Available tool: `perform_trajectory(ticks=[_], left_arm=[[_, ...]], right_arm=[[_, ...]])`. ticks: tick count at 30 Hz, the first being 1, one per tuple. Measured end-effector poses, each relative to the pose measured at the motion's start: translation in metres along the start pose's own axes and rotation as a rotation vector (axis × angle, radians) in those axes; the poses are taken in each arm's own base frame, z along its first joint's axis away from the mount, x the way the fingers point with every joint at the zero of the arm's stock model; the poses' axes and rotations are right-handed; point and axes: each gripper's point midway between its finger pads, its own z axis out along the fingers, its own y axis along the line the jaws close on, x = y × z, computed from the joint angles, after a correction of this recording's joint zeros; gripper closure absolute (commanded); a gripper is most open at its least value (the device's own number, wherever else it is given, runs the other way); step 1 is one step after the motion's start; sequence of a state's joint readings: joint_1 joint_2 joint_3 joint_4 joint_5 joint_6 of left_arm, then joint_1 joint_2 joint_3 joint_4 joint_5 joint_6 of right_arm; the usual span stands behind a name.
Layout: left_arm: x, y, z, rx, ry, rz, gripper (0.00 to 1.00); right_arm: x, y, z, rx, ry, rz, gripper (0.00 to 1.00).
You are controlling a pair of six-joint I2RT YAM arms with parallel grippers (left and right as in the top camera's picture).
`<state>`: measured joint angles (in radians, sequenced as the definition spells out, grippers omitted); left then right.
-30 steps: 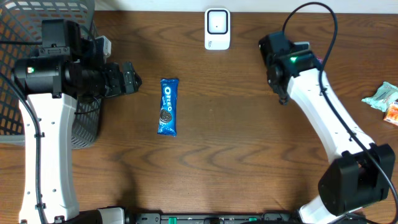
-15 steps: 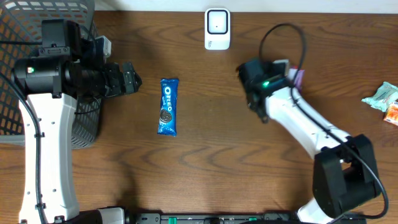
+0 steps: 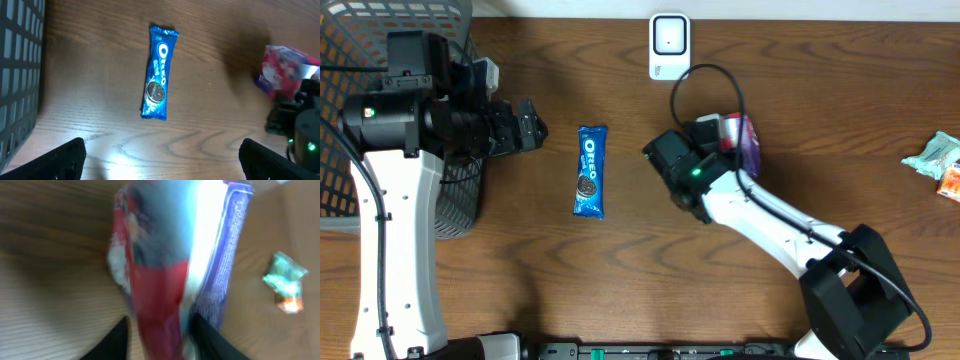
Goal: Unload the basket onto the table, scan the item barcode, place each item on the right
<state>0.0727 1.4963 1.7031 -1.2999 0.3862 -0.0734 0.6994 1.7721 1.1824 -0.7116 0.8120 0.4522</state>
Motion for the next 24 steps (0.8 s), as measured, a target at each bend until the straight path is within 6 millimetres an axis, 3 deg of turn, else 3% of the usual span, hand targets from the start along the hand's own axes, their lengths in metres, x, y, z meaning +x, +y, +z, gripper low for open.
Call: perform_trajectory(ticks=[3, 6, 10, 15, 16, 20, 22, 24], left_arm=[[0.0, 0.0, 0.0, 0.0, 0.0, 0.0, 0.02], [0.0, 0.0, 0.0, 0.0, 0.0, 0.0, 0.02], [0.0, 0.0, 0.0, 0.0, 0.0, 0.0, 0.02], [0.0, 0.0, 0.0, 0.0, 0.0, 0.0, 0.02], [0.0, 0.0, 0.0, 0.0, 0.0, 0.0, 0.02], [0.0, 0.0, 0.0, 0.0, 0.0, 0.0, 0.02], [0.0, 0.0, 0.0, 0.0, 0.0, 0.0, 0.02], [0.0, 0.0, 0.0, 0.0, 0.0, 0.0, 0.02]], right_arm=[[-0.002, 0.018, -0.007, -0.063, -0.018, 0.007, 0.42], [-0.002, 0.03, -0.013, -0.119, -0.009, 0.011, 0.22], [-0.024, 0.037, -0.023, -0.194, -0.021, 0.06, 0.09], [-0.061, 0.024, -0.035, -0.265, -0.058, 0.168, 0.07], [-0.068, 0.018, -0.037, -0.279, -0.067, 0.2, 0.14], [-0.087, -0.009, -0.034, -0.322, -0.078, 0.306, 0.68], [-0.09, -0.015, -0.028, -0.343, -0.063, 0.334, 0.89], [-0.087, -0.016, -0.02, -0.37, -0.032, 0.346, 0.99]])
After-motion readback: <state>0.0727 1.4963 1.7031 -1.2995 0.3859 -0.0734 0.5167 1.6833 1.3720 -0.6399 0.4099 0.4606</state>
